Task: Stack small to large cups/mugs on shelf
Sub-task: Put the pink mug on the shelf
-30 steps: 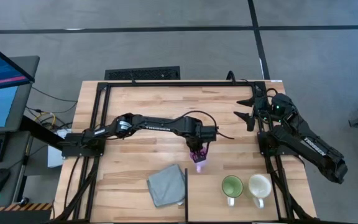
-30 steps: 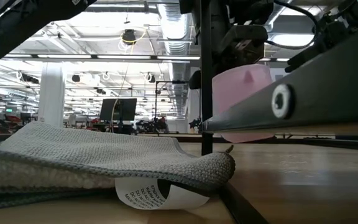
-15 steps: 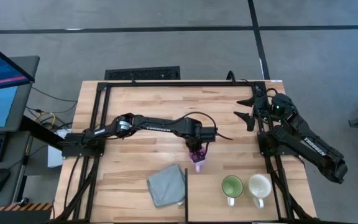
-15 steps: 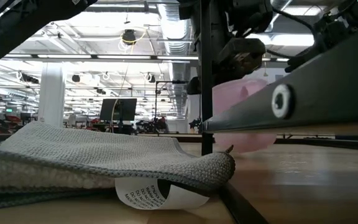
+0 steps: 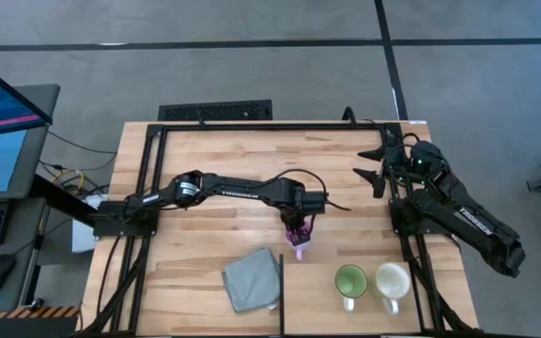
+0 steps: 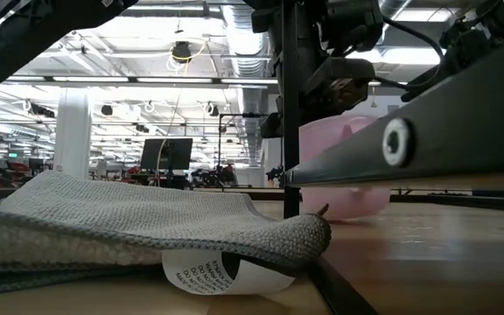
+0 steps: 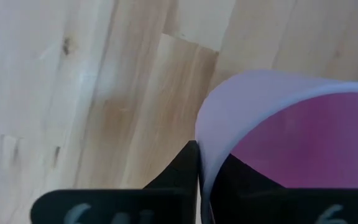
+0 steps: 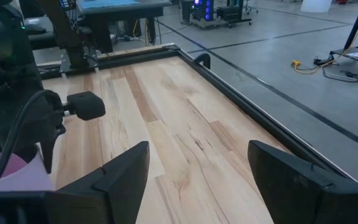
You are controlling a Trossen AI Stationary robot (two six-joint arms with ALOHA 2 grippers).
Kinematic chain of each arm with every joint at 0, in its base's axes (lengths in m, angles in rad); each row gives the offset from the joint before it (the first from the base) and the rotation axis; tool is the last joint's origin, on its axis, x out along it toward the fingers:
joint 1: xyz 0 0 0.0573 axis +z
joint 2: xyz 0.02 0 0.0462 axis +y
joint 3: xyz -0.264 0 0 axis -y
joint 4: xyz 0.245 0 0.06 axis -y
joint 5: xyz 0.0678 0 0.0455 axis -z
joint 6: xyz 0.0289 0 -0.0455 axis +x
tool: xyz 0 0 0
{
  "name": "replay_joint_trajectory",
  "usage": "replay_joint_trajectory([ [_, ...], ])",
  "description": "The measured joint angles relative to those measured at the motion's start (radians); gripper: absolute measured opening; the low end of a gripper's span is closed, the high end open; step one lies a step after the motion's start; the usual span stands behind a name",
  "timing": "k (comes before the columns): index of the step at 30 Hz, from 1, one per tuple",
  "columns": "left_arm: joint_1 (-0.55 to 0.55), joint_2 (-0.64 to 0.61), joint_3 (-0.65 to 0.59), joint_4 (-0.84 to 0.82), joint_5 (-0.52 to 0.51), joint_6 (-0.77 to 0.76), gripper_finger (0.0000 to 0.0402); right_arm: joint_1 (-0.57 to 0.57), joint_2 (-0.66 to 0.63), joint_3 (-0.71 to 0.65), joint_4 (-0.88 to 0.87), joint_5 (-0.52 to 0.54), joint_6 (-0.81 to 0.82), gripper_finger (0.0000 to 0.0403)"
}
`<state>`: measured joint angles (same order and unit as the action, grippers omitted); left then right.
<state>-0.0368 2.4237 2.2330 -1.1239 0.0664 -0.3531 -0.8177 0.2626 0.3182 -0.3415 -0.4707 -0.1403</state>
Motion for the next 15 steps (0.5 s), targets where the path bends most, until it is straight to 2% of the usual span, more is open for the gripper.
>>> replay_joint_trajectory([
  [6, 0.0, 0.0, 0.0, 0.021, 0.045, -0.006, 0.0023, 0.0, 0.0, 0.0, 0.0, 0.0, 0.0, 0.0297],
  [15, 0.0, 0.0, 0.003, 0.028, 0.052, -0.008, 0.0022, 0.0, 0.0, 0.0, 0.0, 0.0, 0.0, 0.0297],
])
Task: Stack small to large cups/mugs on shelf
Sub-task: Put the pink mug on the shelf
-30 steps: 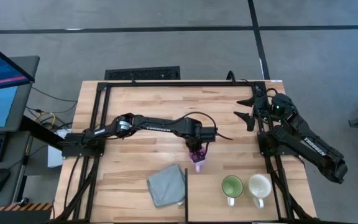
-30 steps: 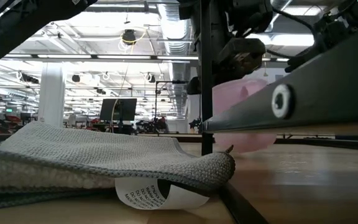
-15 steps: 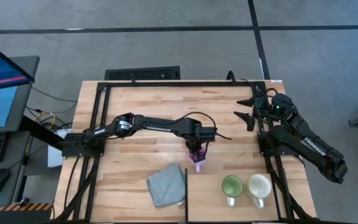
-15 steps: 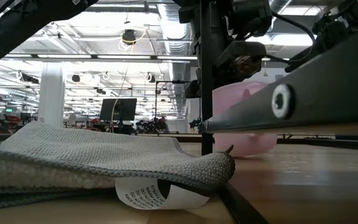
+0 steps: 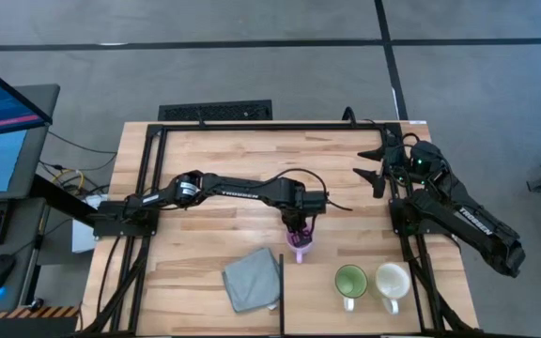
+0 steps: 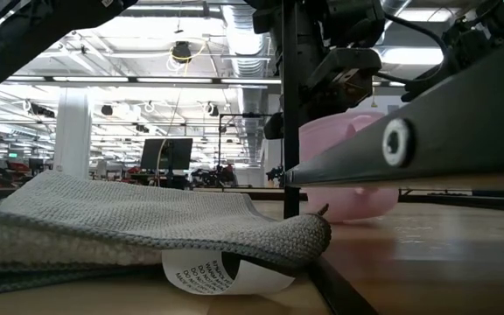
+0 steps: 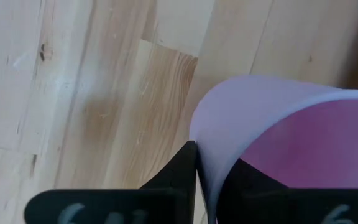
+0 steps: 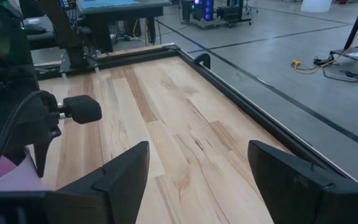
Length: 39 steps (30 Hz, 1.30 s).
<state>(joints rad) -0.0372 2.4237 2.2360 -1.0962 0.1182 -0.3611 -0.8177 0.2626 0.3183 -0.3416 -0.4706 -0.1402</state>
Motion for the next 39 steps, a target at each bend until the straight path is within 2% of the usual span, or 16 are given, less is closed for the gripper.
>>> replay_joint_trajectory([
  [25, 0.002, 0.0, 0.002, 0.033, 0.017, -0.002, 0.0029, 0.0, 0.0, 0.0, 0.0, 0.0, 0.0, 0.0297],
  [28, 0.003, 0.0, 0.002, 0.042, 0.037, -0.002, 0.0055, 0.0, 0.0, 0.0, 0.0, 0.0, 0.0, 0.0297],
  [36, 0.005, 0.0, 0.002, 0.032, 0.065, -0.044, 0.0165, 0.0, 0.0, 0.0, 0.0, 0.0, 0.0, 0.0297],
  [39, 0.005, 0.0, 0.002, 0.032, 0.066, -0.044, 0.0194, 0.0, 0.0, 0.0, 0.0, 0.0, 0.0, 0.0297],
])
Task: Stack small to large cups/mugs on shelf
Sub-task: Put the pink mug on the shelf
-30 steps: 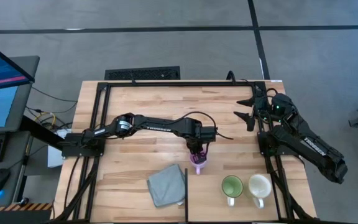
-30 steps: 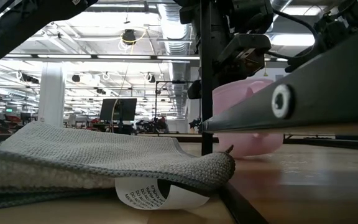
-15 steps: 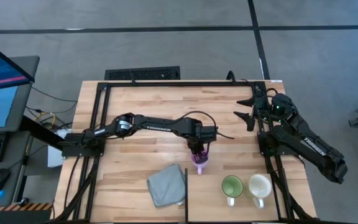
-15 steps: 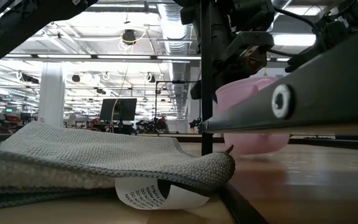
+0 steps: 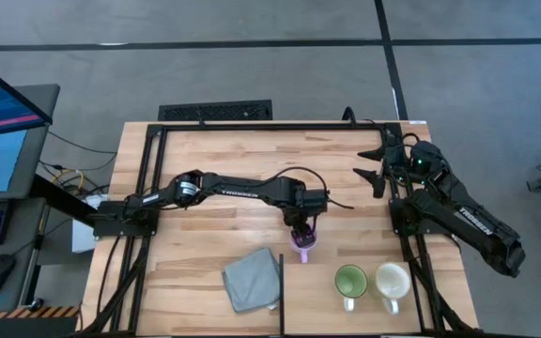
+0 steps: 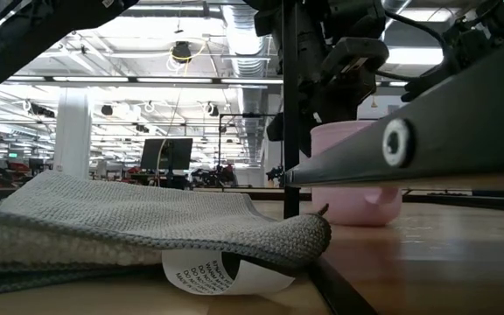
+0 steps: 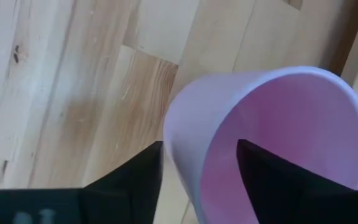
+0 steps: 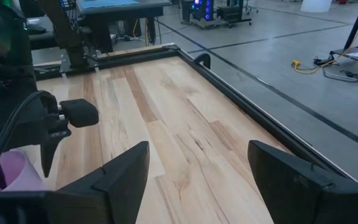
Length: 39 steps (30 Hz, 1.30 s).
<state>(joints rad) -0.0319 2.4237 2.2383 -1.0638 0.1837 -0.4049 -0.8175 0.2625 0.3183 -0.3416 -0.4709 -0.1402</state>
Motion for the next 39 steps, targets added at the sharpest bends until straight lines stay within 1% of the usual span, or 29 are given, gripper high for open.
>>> replay_joint_trajectory([
  [4, 0.0, 0.0, 0.033, -0.034, 0.0, 0.006, 0.0215, 0.0, 0.0, 0.0, 0.0, 0.0, 0.0, 0.0297],
  [10, -0.002, -0.008, 0.12, -0.091, 0.0, 0.032, 0.0222, 0.0, 0.0, 0.0, 0.0, 0.0, 0.0, 0.0297],
  [13, -0.002, -0.045, 0.11, -0.106, 0.013, 0.034, 0.0222, 0.0, 0.0, 0.0, -0.001, 0.0, 0.0, 0.0297],
  [16, -0.002, -0.081, 0.117, -0.124, 0.003, 0.035, 0.0222, 0.001, 0.0, 0.0, -0.002, 0.0, 0.0, 0.0297],
  [21, -0.003, -0.195, 0.117, -0.13, -0.034, 0.068, 0.0223, 0.018, 0.008, 0.0, 0.0, 0.0, 0.0, 0.0297],
  [22, -0.006, -0.22, 0.117, -0.125, -0.05, 0.09, 0.0222, 0.023, 0.01, 0.0, -0.002, 0.0, 0.0, 0.0297],
  [24, -0.015, -0.277, 0.117, -0.121, -0.134, 0.141, 0.0222, 0.034, 0.015, 0.0, 0.0, 0.0, 0.0, 0.0297],
  [29, -0.06, -0.427, 0.118, -0.131, -0.466, 0.296, 0.0222, 0.059, 0.023, -0.001, 0.0, 0.0, -0.001, 0.0297],
  [31, -0.084, -0.475, 0.118, -0.142, -0.569, 0.357, 0.0222, 0.067, 0.025, -0.001, -0.001, 0.001, 0.0, 0.0297],
  [32, -0.098, -0.5, 0.118, -0.145, -0.603, 0.394, 0.0222, 0.071, 0.027, -0.001, -0.001, 0.001, -0.001, 0.0297],
  [33, -0.112, -0.52, 0.117, -0.15, -0.619, 0.427, 0.0222, 0.074, 0.027, -0.001, -0.001, 0.0, -0.001, 0.0297],
  [35, -0.138, -0.559, 0.117, -0.15, -0.617, 0.486, 0.0222, 0.078, 0.027, -0.001, 0.0, 0.001, -0.003, 0.0297],
  [39, -0.176, -0.611, 0.116, -0.14, -0.611, 0.555, 0.0222, 0.088, 0.027, -0.001, 0.0, 0.002, -0.036, 0.0297],
])
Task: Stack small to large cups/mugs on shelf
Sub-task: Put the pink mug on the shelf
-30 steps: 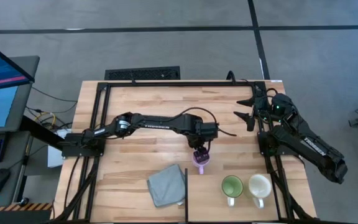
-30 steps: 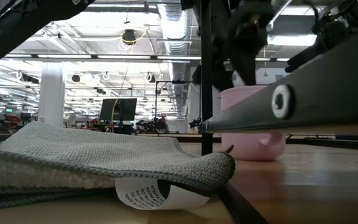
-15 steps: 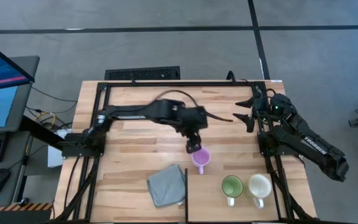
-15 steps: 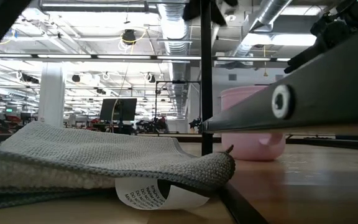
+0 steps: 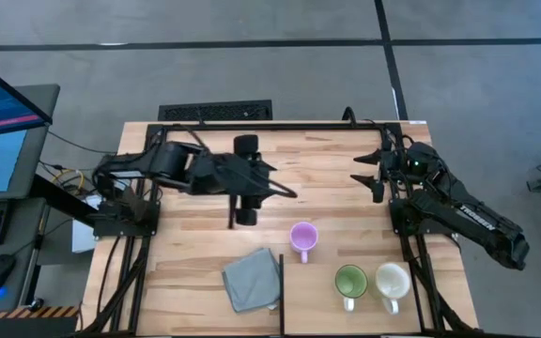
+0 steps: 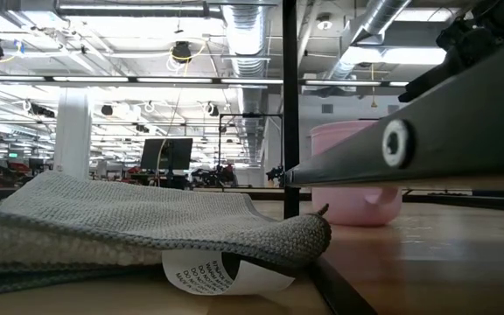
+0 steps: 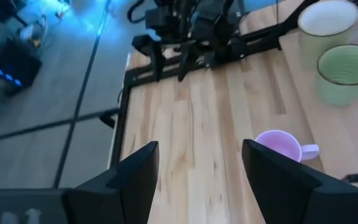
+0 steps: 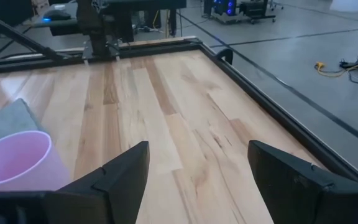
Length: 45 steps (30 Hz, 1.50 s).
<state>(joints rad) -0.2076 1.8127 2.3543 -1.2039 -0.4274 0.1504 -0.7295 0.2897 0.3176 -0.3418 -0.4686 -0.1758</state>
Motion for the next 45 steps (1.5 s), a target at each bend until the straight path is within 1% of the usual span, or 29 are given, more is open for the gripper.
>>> replay_joint_trajectory([
  [6, 0.002, -0.059, -0.001, -0.039, -0.008, 0.05, 0.0222, 0.003, 0.0, 0.0, -0.001, 0.002, -0.008, 0.0297],
  [13, 0.073, -0.144, -0.002, -0.104, -0.032, 0.013, 0.0222, 0.003, 0.0, 0.0, -0.002, 0.002, -0.016, 0.0297],
  [22, 0.156, -0.24, -0.002, -0.107, -0.033, 0.01, 0.0222, 0.003, 0.0, 0.0, -0.003, 0.002, -0.019, 0.0297],
  [25, 0.177, -0.293, -0.057, -0.08, -0.034, 0.013, 0.0222, 0.003, 0.0, 0.0, -0.004, 0.002, -0.022, 0.0297],
  [28, 0.201, -0.381, -0.174, 0.004, -0.036, 0.03, 0.0222, 0.003, 0.0, 0.0, -0.017, 0.004, -0.069, 0.0297],
  [32, 0.23, -0.547, -0.417, 0.273, -0.038, 0.086, 0.0222, 0.003, 0.0, 0.0, -0.025, 0.028, -0.09, 0.0297],
  [35, 0.244, -0.681, -0.62, 0.403, -0.027, 0.116, 0.0222, 0.003, 0.0, 0.0, -0.025, 0.028, -0.088, 0.0297],
  [41, 0.252, -0.93, -1.075, 0.624, -0.026, 0.056, 0.0222, 0.003, 0.0, 0.0, -0.025, 0.027, -0.087, 0.0297],
  [45, 0.252, -1.087, -1.377, 0.817, -0.034, 0.014, 0.0222, 0.003, 0.0, 0.0, -0.025, 0.027, -0.087, 0.0297],
])
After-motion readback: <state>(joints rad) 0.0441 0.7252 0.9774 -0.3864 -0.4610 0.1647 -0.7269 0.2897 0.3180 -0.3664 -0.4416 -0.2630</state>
